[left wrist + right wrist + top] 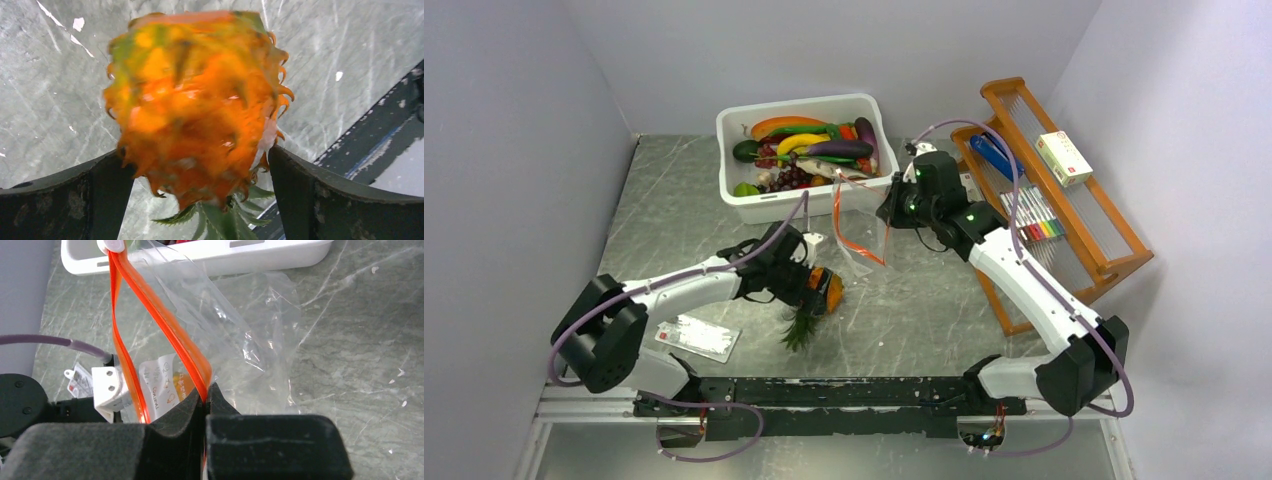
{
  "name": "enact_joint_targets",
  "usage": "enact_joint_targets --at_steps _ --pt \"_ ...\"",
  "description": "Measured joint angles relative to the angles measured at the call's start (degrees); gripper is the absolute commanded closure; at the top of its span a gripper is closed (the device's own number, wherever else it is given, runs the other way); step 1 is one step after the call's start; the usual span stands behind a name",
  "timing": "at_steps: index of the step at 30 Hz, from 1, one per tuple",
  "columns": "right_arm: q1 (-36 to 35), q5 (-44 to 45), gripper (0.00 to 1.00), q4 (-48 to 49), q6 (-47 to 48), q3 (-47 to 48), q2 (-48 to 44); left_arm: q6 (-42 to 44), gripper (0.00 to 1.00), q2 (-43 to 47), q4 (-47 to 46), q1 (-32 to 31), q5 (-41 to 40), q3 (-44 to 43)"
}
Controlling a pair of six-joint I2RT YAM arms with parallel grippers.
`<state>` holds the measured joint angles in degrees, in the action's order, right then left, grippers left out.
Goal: Place the food in the zip-top bag and seal the zipper
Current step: Pick up the fake fruit from the center of the board.
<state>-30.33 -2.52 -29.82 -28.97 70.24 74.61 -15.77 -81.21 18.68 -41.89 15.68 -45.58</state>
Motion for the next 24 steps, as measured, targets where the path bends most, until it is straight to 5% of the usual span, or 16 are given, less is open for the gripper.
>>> enact_joint_targets --at_steps 9,24 --pt "0.0 -0.6 1.0 1.0 0.1 -1.1 -2.0 0.1 0.4 1.8 0.0 -3.5 -5.9 0.0" --pt "0.0 -1.1 1.0 2.4 -0.2 -5.2 -2.2 -8.0 0.46 22.0 3.1 -3.5 -9.2 -4.4"
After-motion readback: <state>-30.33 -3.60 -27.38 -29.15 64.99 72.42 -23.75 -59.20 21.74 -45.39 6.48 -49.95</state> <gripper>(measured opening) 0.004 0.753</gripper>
